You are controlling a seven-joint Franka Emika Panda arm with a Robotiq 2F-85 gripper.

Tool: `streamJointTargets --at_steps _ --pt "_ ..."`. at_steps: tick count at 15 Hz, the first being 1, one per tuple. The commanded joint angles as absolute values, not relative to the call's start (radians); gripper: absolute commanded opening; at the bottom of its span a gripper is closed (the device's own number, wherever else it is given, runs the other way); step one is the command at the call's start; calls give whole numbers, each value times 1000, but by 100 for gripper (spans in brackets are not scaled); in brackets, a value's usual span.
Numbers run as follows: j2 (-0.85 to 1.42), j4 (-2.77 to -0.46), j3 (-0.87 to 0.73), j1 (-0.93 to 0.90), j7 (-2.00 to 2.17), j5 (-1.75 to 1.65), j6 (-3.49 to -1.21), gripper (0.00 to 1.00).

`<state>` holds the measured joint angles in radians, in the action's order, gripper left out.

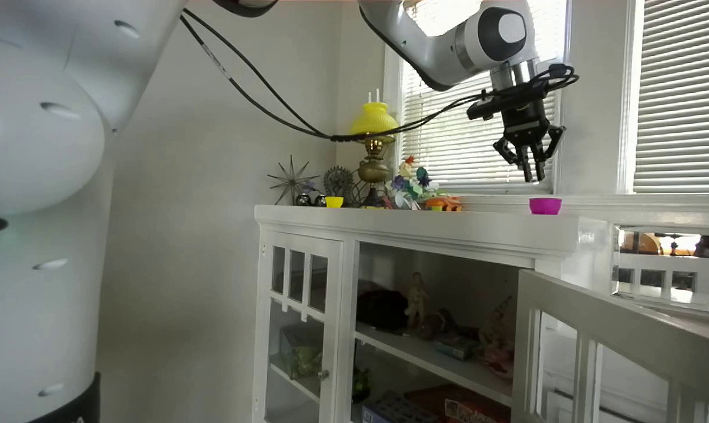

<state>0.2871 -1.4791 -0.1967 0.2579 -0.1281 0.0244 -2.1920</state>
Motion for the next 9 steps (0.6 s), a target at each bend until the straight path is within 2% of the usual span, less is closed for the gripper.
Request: streamJointTargets --at_steps 1,9 --pt "268 -1515 -209 257 -76 0 -2198 5" --pt "276 -1554 -217 277 -67 38 -2282 5"
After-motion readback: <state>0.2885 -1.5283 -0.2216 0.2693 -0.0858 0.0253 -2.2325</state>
